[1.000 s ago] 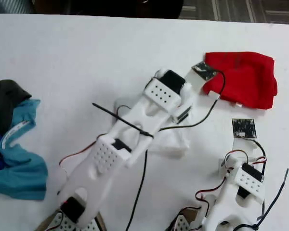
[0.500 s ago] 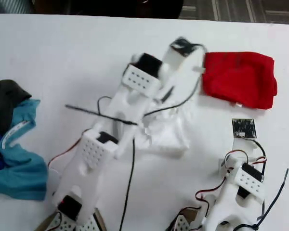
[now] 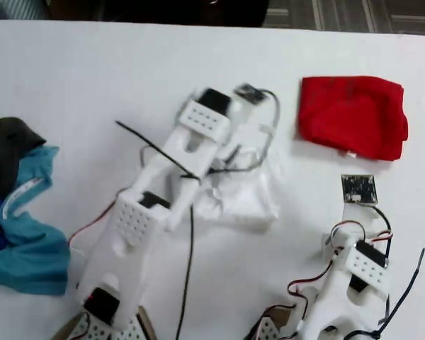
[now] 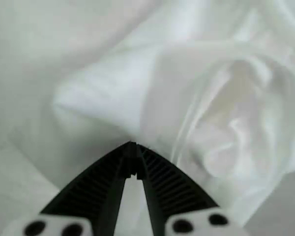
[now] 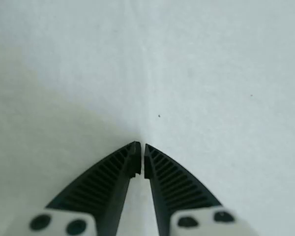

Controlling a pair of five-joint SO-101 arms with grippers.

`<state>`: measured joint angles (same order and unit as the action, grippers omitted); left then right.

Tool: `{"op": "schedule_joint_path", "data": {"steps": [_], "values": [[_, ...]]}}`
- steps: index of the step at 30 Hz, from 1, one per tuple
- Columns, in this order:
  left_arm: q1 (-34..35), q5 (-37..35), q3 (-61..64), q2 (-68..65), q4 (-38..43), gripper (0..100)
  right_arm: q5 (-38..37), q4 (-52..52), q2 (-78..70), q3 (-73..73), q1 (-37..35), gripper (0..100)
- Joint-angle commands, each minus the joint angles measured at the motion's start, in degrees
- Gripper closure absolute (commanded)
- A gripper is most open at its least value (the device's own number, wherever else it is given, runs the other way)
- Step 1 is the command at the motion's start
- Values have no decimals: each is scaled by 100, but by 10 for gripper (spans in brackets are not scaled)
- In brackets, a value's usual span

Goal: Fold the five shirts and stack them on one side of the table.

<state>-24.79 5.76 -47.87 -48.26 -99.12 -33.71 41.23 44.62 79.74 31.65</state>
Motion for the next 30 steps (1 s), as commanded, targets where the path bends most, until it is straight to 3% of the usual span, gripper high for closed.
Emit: {"op": "schedule_joint_path", "data": {"steps": [1,8,14,25,30], "values": [[-545,-26,40,202,149,972,9,-92,189,-26,40,977],[-1196,-35,-145,-123,202,972,9,-92,189,-26,40,977],[-1169,-9,-1077,308,-290,972,9,-92,189,-26,40,977],[149,167,-1121,457,-316,973,9,-92,189,-26,40,977],[281,343,-655,554,-334,973,9,-92,189,-26,40,977]]}}
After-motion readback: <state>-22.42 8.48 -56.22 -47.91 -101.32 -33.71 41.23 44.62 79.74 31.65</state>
